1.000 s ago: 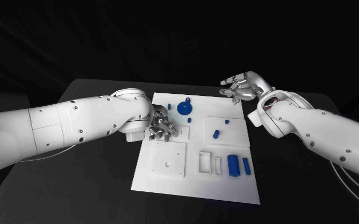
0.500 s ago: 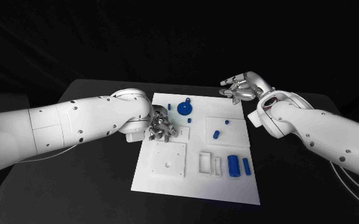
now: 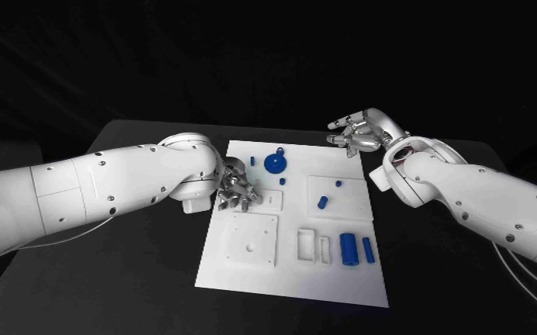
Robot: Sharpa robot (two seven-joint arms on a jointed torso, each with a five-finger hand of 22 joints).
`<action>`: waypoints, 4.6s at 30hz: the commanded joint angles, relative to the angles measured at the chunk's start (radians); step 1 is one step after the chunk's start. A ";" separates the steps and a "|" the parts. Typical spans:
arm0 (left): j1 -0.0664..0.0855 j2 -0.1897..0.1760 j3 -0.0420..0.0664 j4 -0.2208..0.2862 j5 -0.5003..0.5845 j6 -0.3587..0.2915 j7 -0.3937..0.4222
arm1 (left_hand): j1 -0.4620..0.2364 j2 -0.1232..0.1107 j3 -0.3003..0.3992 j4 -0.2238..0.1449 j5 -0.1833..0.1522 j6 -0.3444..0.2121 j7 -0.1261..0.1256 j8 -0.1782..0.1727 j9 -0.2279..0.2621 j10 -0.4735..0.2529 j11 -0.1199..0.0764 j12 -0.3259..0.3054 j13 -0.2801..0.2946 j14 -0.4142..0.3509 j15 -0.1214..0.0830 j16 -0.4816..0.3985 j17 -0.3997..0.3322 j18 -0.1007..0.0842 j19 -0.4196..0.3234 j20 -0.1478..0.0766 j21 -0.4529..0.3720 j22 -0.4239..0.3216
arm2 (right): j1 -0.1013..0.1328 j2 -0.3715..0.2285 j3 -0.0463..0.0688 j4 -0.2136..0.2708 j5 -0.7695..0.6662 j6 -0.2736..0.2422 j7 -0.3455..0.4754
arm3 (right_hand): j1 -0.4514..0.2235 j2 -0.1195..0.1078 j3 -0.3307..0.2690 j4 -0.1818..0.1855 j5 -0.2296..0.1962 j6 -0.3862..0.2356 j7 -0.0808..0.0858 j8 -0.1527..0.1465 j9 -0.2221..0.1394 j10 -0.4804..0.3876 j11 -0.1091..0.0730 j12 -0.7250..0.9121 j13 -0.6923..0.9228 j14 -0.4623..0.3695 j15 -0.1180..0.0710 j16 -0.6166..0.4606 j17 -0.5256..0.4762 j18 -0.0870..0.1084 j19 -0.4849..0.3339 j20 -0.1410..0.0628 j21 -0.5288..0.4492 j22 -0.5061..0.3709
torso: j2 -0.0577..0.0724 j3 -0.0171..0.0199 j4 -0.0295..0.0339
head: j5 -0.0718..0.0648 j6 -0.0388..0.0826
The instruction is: Assemble the parts on the task board
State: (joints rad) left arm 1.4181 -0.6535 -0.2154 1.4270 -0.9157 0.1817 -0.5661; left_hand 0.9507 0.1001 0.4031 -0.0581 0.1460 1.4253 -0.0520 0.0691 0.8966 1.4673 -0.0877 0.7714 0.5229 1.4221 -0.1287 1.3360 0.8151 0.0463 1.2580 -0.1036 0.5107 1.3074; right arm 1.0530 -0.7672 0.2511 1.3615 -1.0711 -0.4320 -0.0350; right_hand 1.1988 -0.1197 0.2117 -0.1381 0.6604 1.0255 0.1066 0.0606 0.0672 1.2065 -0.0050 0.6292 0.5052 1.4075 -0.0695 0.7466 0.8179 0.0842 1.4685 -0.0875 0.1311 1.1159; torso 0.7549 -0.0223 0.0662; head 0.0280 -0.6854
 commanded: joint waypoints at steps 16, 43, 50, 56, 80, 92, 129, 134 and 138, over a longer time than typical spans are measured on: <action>0.000 -0.013 0.004 -0.013 0.028 -0.012 0.024 | 0.059 -0.011 -0.171 0.024 0.029 -0.012 -0.006 0.001 -0.019 0.044 -0.009 -0.010 -0.027 -0.005 0.000 -0.019 -0.018 0.012 0.007 0.004 -0.017 0.017 | 0.000 0.001 0.000 -0.001 -0.003 0.021 0.009 | -0.010 -0.003 0.005 -0.002 0.001 -0.001 0.004 0.002 -0.002 -0.005 -0.003 -0.007 -0.002 -0.005 -0.004 0.003 -0.001 0.006 0.021 -0.006 0.002 0.001 | 0.000 0.0005 0.0003 | 0.001 0.000; 0.001 -0.013 -0.003 -0.032 -0.013 0.048 -0.001 | 0.098 -0.101 -0.229 0.059 -0.011 -0.020 -0.004 0.000 -0.056 0.044 -0.007 -0.013 -0.057 -0.012 0.001 -0.030 -0.034 0.015 0.006 0.009 -0.029 0.018 | 0.000 0.004 0.000 -0.003 -0.003 0.026 0.008 | -0.011 -0.002 0.000 -0.004 0.002 -0.002 0.004 0.002 -0.002 -0.006 -0.003 -0.008 -0.003 -0.006 -0.004 0.002 -0.001 0.006 0.021 -0.005 0.001 0.002 | 0.000 0.0011 -0.0007 | 0.002 -0.003; 0.001 -0.028 -0.001 -0.024 -0.016 0.033 0.011 | 0.119 -0.178 -0.181 0.133 -0.060 -0.016 -0.003 0.000 -0.060 0.044 -0.007 -0.015 -0.062 -0.014 0.000 -0.035 -0.040 0.013 0.007 0.006 -0.035 0.017 | -0.001 0.004 0.000 -0.001 -0.003 0.028 0.010 | -0.007 -0.003 -0.001 -0.009 -0.001 -0.002 0.004 0.002 -0.002 -0.005 -0.003 -0.008 -0.003 -0.006 -0.005 0.003 -0.001 0.006 0.021 -0.006 0.001 0.002 | 0.000 0.0004 -0.0004 | 0.001 -0.003; 0.001 -0.055 0.009 -0.013 0.022 -0.014 0.044 | 0.173 -0.226 -0.161 0.182 -0.062 -0.070 0.011 0.002 -0.100 0.034 0.005 -0.070 -0.082 -0.058 0.004 -0.107 -0.157 0.000 -0.008 -0.006 -0.064 0.008 | -0.001 0.006 0.000 0.012 -0.028 0.042 0.012 | 0.009 -0.001 -0.005 -0.030 -0.044 -0.003 0.005 0.002 -0.001 -0.003 -0.002 -0.010 -0.005 -0.005 -0.004 0.004 -0.001 0.006 0.022 -0.006 0.002 0.005 | 0.000 -0.0007 -0.0003 | 0.000 0.000; 0.017 -0.192 0.071 -0.023 0.314 -0.243 0.223 | 0.337 -0.135 -0.229 0.007 -0.015 -0.256 0.109 0.017 -0.640 -0.078 0.073 -0.477 -0.328 -0.161 0.071 -0.512 -0.453 -0.042 -0.043 0.024 -0.379 -0.235 | -0.022 0.076 -0.027 0.135 -0.280 0.145 -0.180 | 0.002 0.072 -0.069 -0.061 -0.252 0.091 -0.022 0.001 0.003 0.044 -0.016 0.306 0.503 0.041 -0.016 0.195 0.208 -0.008 0.038 -0.020 0.270 0.161 | -0.004 -0.0082 0.0010 | 0.009 0.021; 0.018 -0.208 0.071 -0.008 0.412 -0.439 0.361 | 0.374 -0.119 -0.222 -0.035 0.014 -0.246 0.113 0.030 -0.689 -0.056 0.080 -0.555 -0.434 -0.147 0.079 -0.586 -0.472 -0.036 -0.027 0.031 -0.431 -0.276 | -0.025 0.157 -0.089 0.169 -0.531 0.145 -0.200 | 0.037 0.047 0.136 -0.092 -0.407 0.149 -0.031 0.001 0.000 0.074 -0.023 0.317 0.591 0.045 -0.014 0.223 0.237 -0.016 0.034 -0.018 0.315 0.202 | -0.003 -0.0083 0.0014 | 0.026 0.031; 0.018 -0.200 0.070 -0.006 0.462 -0.517 0.390 | 0.396 -0.088 -0.222 -0.055 0.037 -0.253 0.120 0.040 -0.704 -0.065 0.087 -0.571 -0.449 -0.151 0.084 -0.617 -0.468 -0.030 -0.045 0.036 -0.433 -0.236 | -0.041 0.320 -0.143 0.051 -0.632 0.067 -0.265 | 0.031 0.007 0.128 0.009 -0.417 0.139 -0.034 0.002 -0.002 0.095 -0.023 0.308 0.632 0.048 -0.013 0.245 0.248 -0.018 0.042 -0.017 0.335 0.228 | -0.002 -0.0061 -0.0021 | 0.046 0.023; 0.018 -0.199 0.070 -0.010 0.466 -0.516 0.389 | 0.393 -0.086 -0.223 -0.056 0.040 -0.256 0.120 0.042 -0.703 -0.066 0.087 -0.571 -0.449 -0.151 0.085 -0.619 -0.468 -0.029 -0.047 0.037 -0.434 -0.228 | -0.042 0.323 -0.144 0.041 -0.625 0.079 -0.264 | 0.026 0.008 0.125 0.018 -0.416 0.138 -0.035 0.002 -0.002 0.095 -0.023 0.307 0.631 0.048 -0.013 0.246 0.248 -0.018 0.041 -0.017 0.332 0.228 | -0.002 -0.0058 -0.0018 | 0.047 0.022; 0.018 -0.199 0.070 -0.012 0.468 -0.515 0.387 | 0.392 -0.085 -0.222 -0.056 0.042 -0.258 0.120 0.042 -0.703 -0.067 0.088 -0.572 -0.449 -0.151 0.085 -0.620 -0.468 -0.029 -0.048 0.037 -0.435 -0.226 | -0.042 0.321 -0.146 0.035 -0.623 0.087 -0.266 | 0.028 0.011 0.126 0.021 -0.414 0.139 -0.035 0.002 -0.002 0.095 -0.023 0.308 0.632 0.048 -0.013 0.246 0.249 -0.018 0.042 -0.017 0.333 0.228 | -0.002 -0.0052 -0.0024 | 0.047 0.022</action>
State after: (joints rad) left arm 1.4348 -0.8547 -0.1461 1.4146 -0.4609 -0.3278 -0.1873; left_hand 1.3409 0.0066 0.1800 -0.1079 0.1850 1.1684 0.0658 0.1075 0.1934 1.4023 -0.0035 0.2059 0.0744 1.2722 -0.0500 0.7202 0.3466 0.0074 1.2182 -0.0646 0.0804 1.0805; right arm 1.0115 -0.4461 0.1061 1.3980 -1.6928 -0.3604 -0.3073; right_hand 1.2293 -0.1081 0.3395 -0.1226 0.2419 1.1703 0.0690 0.0605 0.0662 1.2939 -0.0286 0.9401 1.1368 1.4490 -0.0823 0.9875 1.0662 0.0845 1.4684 -0.1016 0.4625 1.3077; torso 0.7533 -0.0280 0.0644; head 0.0748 -0.6632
